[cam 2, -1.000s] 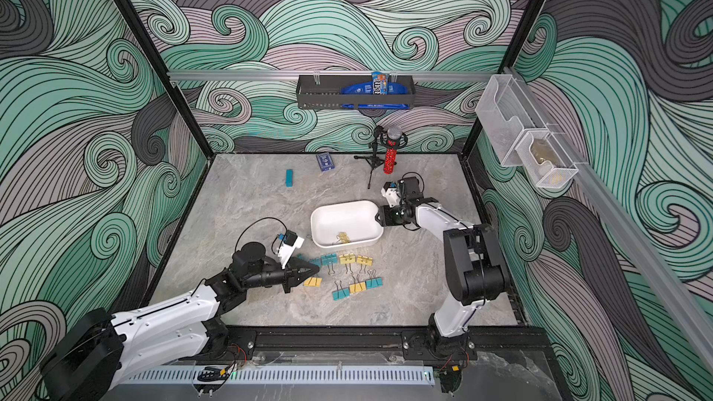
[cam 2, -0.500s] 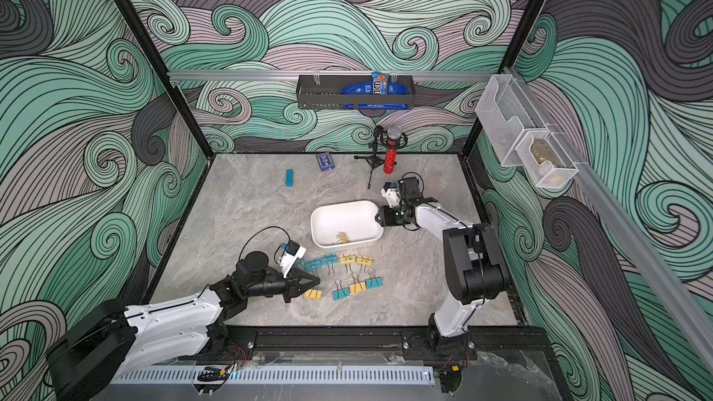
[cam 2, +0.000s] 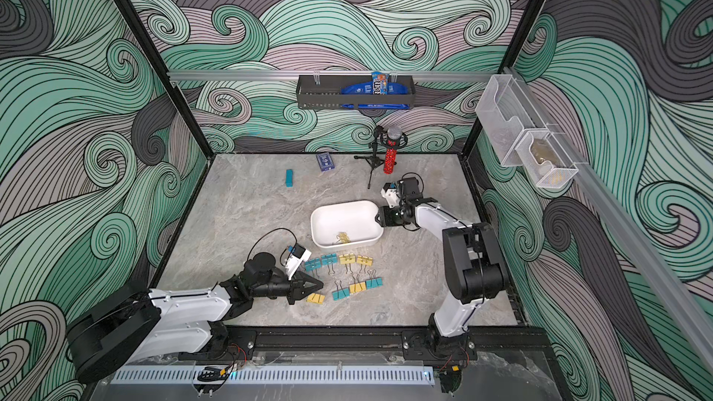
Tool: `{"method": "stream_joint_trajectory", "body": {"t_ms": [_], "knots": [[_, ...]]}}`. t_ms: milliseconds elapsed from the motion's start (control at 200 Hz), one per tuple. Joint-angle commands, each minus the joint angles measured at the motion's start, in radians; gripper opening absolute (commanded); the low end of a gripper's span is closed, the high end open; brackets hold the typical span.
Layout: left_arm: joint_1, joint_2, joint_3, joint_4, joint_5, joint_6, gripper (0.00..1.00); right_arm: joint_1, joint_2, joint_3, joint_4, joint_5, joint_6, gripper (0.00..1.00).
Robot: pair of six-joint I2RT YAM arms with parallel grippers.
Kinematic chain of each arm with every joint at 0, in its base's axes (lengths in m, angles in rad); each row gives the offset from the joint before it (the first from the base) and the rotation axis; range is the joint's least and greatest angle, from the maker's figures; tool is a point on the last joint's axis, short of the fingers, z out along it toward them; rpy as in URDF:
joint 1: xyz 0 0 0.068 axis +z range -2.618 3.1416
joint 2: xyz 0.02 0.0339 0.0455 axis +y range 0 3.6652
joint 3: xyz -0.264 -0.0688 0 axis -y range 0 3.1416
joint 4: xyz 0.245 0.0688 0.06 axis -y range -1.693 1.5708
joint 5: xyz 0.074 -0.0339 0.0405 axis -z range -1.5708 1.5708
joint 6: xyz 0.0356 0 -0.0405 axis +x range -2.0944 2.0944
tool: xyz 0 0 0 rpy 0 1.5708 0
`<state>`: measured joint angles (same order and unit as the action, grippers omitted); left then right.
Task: Take out the binder clips from the storage box
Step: Place the binder clip at the center of the board.
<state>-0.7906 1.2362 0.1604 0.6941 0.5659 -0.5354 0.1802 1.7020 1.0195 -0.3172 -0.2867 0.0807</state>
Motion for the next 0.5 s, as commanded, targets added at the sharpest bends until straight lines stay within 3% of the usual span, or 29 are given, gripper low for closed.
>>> {"method": "stream_joint_trajectory", "body": {"t_ms": [0, 495], "knots": [[-0.007, 0.038, 0.015, 0.086, 0.03, -0.012, 0.06, 0.005, 0.01, 0.002, 0.008, 0.0, -0.016, 0.47], [-0.011, 0.22, -0.016, 0.273, 0.049, -0.061, 0.1, 0.004, 0.004, 0.001, 0.008, -0.002, -0.015, 0.47]]}}
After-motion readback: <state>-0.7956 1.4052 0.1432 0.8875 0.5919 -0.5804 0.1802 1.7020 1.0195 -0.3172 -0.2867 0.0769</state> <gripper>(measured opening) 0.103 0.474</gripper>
